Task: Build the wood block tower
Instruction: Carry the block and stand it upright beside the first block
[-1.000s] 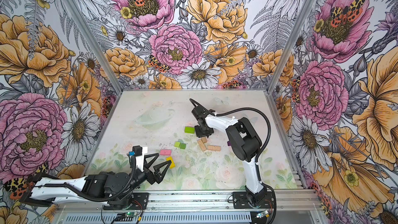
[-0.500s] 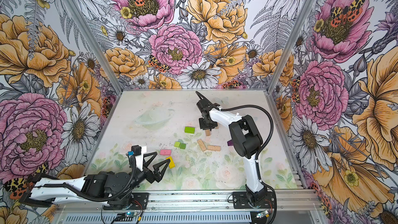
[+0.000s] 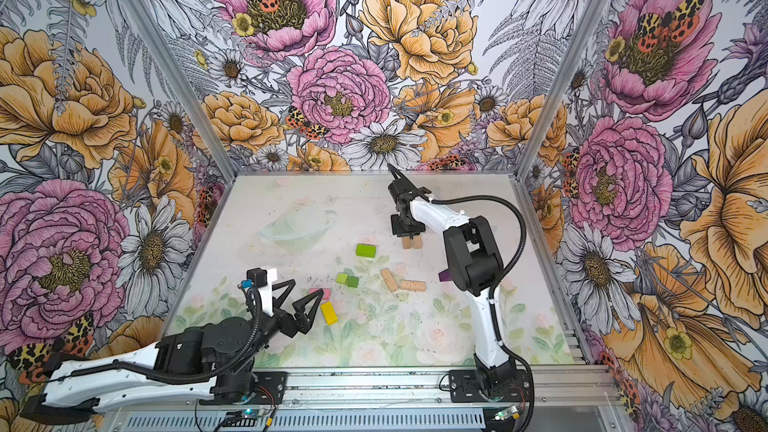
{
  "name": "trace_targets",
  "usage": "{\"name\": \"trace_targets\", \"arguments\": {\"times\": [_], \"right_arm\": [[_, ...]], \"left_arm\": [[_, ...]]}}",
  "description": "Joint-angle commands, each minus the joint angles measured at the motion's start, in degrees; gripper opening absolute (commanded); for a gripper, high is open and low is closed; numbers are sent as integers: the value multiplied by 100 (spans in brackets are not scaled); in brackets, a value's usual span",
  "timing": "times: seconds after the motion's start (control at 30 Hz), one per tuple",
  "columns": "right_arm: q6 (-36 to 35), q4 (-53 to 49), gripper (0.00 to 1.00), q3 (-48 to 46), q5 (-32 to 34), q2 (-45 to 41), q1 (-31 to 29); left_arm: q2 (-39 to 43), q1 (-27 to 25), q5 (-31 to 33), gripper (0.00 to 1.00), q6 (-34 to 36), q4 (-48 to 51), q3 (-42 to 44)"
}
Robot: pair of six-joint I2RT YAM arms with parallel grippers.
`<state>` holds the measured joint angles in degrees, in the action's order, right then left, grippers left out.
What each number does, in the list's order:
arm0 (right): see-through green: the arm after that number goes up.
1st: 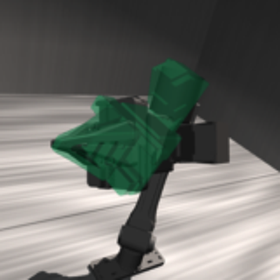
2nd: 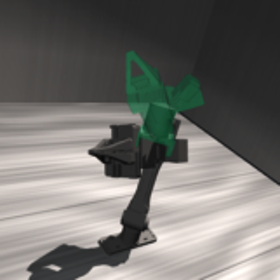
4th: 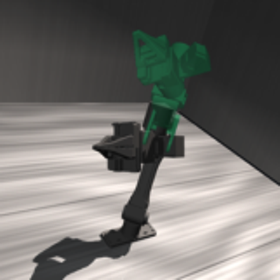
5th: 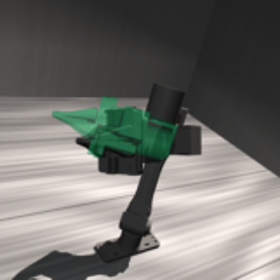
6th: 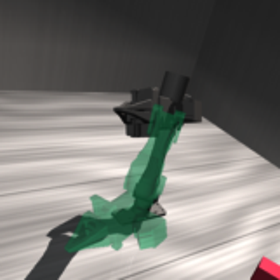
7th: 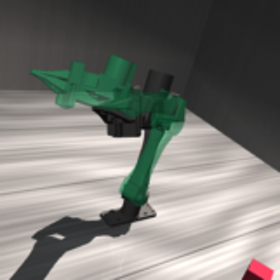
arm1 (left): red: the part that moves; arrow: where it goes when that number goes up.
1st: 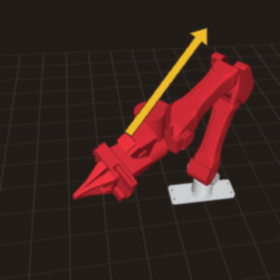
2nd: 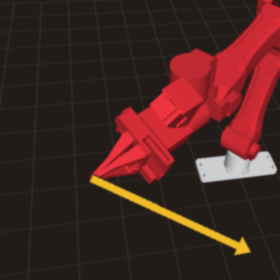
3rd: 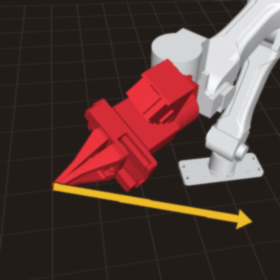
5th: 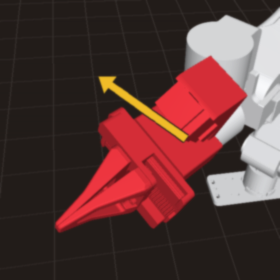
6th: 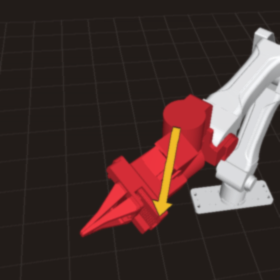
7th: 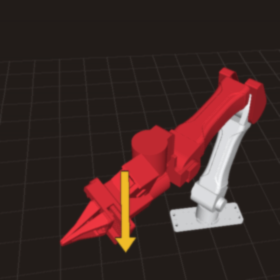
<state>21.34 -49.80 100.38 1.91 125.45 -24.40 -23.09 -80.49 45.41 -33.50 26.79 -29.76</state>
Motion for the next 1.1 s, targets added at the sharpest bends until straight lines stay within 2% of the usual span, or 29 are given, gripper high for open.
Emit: {"name": "trace_targets", "arguments": {"times": [0.0, 0.7, 1.07], "right_arm": [[-29, -126, 30, 244, 96, 179, -10], [134, -147, 33, 330, 133, 270, 67], [168, -236, 27, 480, 220, 387, 65]], "left_arm": [[-94, 120, -354, 99, 158, -190, -87], [-99, 253, -463, 99, 274, -212, -153], [-21, 262, -458, 99, 265, -198, -123]]}}
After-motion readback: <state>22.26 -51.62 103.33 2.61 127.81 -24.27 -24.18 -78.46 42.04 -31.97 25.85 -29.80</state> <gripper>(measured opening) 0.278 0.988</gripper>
